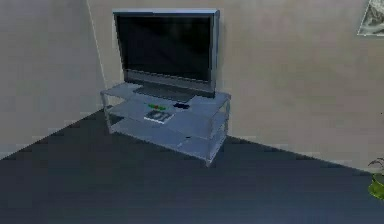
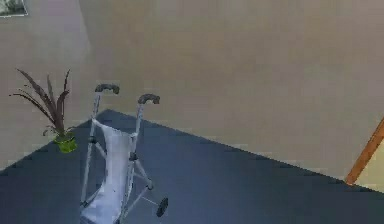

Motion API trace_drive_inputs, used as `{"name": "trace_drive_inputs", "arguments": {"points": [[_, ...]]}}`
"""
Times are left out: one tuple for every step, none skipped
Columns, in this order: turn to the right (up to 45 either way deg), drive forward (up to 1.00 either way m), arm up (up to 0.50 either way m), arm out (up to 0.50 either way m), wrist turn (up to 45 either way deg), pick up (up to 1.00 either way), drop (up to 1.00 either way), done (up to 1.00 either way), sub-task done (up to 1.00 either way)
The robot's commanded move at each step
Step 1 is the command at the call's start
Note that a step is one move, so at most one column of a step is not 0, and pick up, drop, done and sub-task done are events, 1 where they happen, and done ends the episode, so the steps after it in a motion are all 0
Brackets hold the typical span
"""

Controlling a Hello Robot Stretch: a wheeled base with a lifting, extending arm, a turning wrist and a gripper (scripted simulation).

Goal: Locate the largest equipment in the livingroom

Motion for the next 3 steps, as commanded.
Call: {"name": "trace_drive_inputs", "arguments": {"points": [[0.0, 1.00, 0.00, 0.00, 0.0, 0.00, 0.00, 0.00, 0.00], [-45.0, 0.00, 0.00, 0.00, 0.0, 0.00, 0.00, 0.00, 0.00], [-45.0, 0.00, 0.00, 0.00, 0.0, 0.00, 0.00, 0.00, 0.00]]}}
